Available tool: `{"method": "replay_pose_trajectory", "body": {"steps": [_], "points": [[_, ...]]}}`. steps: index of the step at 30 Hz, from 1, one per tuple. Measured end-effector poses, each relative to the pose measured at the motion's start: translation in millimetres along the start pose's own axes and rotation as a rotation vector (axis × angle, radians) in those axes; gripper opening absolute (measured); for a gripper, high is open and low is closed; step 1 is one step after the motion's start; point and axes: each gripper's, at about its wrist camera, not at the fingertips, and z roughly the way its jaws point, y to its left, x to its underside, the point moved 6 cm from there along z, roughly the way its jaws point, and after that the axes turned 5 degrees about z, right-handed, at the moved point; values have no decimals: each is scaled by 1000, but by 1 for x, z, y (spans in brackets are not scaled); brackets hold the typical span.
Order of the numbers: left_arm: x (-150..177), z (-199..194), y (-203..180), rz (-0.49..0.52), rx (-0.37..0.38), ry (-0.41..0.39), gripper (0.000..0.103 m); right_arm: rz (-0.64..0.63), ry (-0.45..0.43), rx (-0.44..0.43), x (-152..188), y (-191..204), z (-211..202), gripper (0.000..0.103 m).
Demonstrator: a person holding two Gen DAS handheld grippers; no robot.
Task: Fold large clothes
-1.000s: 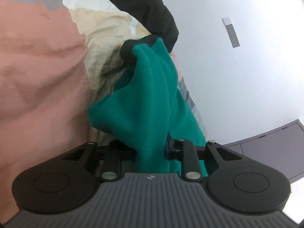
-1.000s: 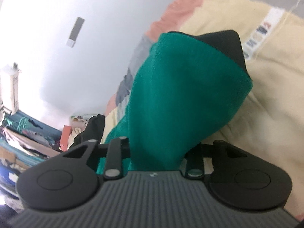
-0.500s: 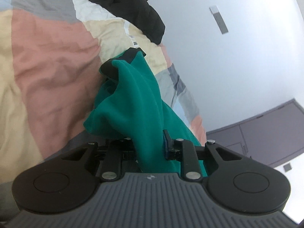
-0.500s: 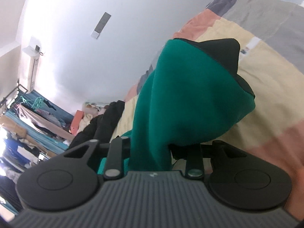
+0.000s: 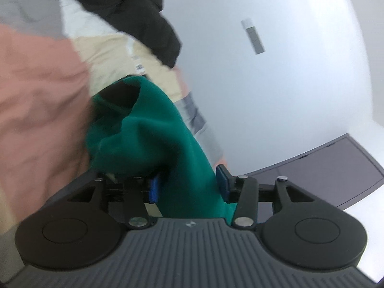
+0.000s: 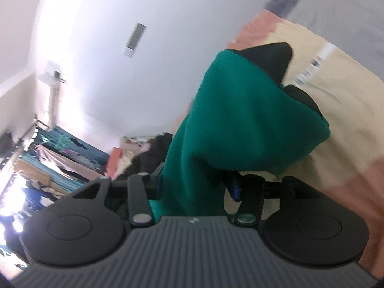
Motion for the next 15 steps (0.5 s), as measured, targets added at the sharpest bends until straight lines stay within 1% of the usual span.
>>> {"method": "replay_pose_trajectory", "body": {"steps": [3,5,7,10,15], "points": [[-13,14,-12,26,41,-27,57,-88,-43,-19,-13,17,10,56],[-23,28,-19,60,55,-37,58,-157,-56,1,-24,27,23,56],[-31,42,-25,107,66,-43,58,-214,-47,23,-32,31,40,56],[-42,66,-31,182,38,-49,59,-326,-28,53,-43,37,65,56],[-51,101,-36,312,-7,-64,60,-451,-22,130,-55,37,100,55]]}}
